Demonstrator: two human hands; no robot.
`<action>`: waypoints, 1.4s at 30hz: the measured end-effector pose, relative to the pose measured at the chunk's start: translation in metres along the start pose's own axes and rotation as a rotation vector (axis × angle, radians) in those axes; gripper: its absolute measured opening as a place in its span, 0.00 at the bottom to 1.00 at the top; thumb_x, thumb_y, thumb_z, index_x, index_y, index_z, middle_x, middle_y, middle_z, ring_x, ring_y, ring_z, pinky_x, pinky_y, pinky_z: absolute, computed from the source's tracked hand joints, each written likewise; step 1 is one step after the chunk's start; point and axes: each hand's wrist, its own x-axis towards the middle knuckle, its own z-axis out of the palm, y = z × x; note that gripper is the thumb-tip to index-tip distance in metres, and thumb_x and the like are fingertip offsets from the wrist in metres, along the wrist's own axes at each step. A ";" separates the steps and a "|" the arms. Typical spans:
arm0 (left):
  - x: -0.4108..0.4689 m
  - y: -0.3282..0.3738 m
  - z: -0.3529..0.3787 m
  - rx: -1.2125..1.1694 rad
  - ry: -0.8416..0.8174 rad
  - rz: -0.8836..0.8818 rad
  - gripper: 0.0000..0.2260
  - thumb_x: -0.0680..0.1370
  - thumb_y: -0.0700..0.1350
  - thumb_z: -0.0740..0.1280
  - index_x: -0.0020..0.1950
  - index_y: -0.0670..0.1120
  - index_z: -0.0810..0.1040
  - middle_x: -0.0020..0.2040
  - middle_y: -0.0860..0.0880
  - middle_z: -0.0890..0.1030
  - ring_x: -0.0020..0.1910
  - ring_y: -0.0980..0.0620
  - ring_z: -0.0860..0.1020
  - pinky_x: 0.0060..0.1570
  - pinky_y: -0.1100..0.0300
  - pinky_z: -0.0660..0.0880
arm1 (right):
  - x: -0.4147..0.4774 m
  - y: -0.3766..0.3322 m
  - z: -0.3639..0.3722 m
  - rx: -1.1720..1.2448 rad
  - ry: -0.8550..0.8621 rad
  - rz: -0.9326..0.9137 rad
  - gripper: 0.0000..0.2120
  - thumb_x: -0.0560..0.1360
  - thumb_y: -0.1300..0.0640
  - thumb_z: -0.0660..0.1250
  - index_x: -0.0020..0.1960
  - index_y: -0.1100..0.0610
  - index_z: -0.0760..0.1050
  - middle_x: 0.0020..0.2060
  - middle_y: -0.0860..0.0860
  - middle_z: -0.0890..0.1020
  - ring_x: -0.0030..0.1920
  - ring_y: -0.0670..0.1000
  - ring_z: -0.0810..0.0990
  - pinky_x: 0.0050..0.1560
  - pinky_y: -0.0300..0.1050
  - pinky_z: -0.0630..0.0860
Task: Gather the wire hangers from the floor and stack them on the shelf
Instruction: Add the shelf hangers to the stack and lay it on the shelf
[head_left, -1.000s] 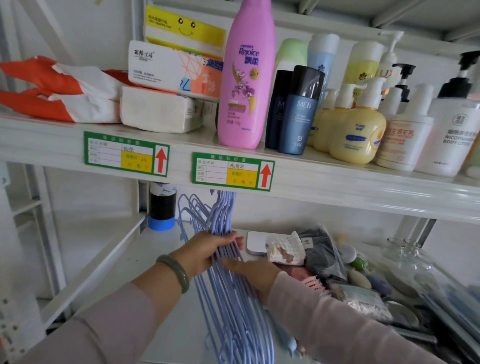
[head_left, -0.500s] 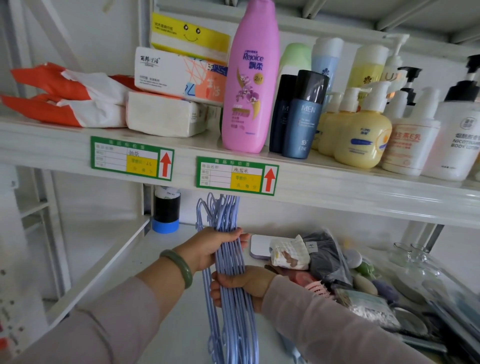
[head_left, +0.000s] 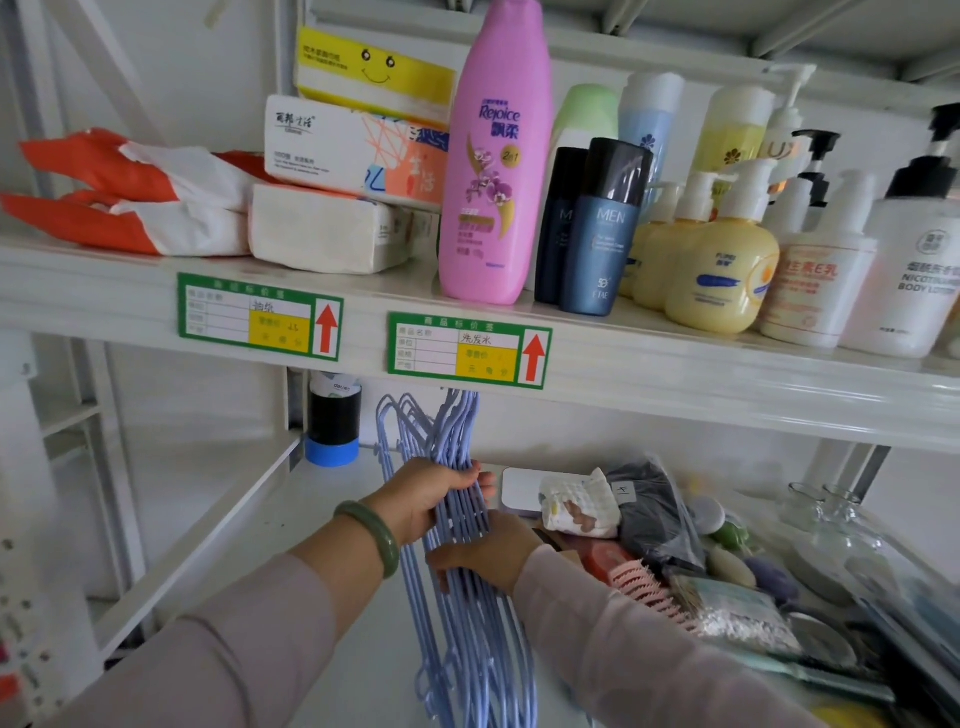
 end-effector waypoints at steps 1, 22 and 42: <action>0.001 0.000 0.000 0.003 0.006 0.000 0.05 0.77 0.33 0.62 0.43 0.38 0.76 0.41 0.42 0.82 0.40 0.48 0.81 0.47 0.53 0.78 | 0.001 0.001 -0.001 0.070 -0.047 0.006 0.10 0.63 0.57 0.74 0.42 0.59 0.80 0.32 0.51 0.84 0.31 0.48 0.82 0.38 0.42 0.78; -0.018 -0.013 -0.043 0.792 0.480 0.335 0.29 0.72 0.68 0.55 0.36 0.42 0.75 0.36 0.46 0.82 0.39 0.46 0.82 0.48 0.50 0.78 | -0.002 0.005 0.001 0.730 -0.383 -0.060 0.03 0.67 0.66 0.68 0.40 0.62 0.76 0.31 0.53 0.80 0.32 0.50 0.80 0.37 0.44 0.80; 0.006 -0.056 -0.064 -0.029 0.196 -0.193 0.07 0.77 0.30 0.59 0.41 0.35 0.73 0.37 0.37 0.79 0.24 0.46 0.82 0.25 0.56 0.80 | 0.024 0.015 -0.018 0.843 -0.236 0.042 0.06 0.66 0.65 0.67 0.31 0.59 0.76 0.23 0.52 0.79 0.25 0.49 0.78 0.30 0.40 0.77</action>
